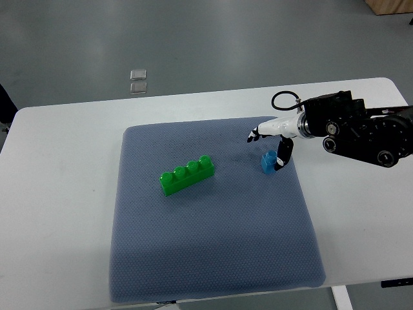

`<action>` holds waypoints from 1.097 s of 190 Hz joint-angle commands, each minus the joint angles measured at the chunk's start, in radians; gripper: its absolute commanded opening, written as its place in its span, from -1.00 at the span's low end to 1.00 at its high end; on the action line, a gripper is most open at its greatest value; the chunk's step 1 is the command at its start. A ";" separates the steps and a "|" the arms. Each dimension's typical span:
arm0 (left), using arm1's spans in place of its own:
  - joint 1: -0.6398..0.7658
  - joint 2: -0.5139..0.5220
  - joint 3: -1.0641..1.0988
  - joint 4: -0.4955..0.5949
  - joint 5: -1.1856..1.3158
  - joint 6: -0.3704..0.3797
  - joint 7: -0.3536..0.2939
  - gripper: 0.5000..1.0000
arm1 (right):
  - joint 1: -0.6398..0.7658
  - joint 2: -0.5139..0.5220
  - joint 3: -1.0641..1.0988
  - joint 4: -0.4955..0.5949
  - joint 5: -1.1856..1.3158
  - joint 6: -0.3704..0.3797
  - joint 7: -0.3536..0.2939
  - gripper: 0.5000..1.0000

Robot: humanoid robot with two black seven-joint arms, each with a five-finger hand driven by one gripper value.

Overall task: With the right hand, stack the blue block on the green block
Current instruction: 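Lower the right hand around the blue block, fingers open, then close the right hand fingers around the blue block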

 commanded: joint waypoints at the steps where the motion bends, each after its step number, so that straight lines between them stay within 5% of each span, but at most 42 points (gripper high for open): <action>1: 0.000 0.000 0.000 0.000 0.000 0.000 0.000 1.00 | 0.006 0.001 0.000 -0.002 -0.001 -0.001 0.000 0.63; 95: -0.001 0.000 0.000 0.000 0.000 0.000 0.000 1.00 | -0.005 0.009 -0.002 -0.002 -0.011 0.001 0.002 0.59; 147: 0.000 0.000 0.000 0.000 0.000 0.000 0.000 1.00 | -0.005 0.007 -0.002 -0.002 -0.010 0.002 0.002 0.20; 209: 0.000 0.000 0.001 0.000 0.000 0.000 0.000 1.00 | -0.005 0.006 -0.002 -0.002 -0.008 0.011 0.003 0.03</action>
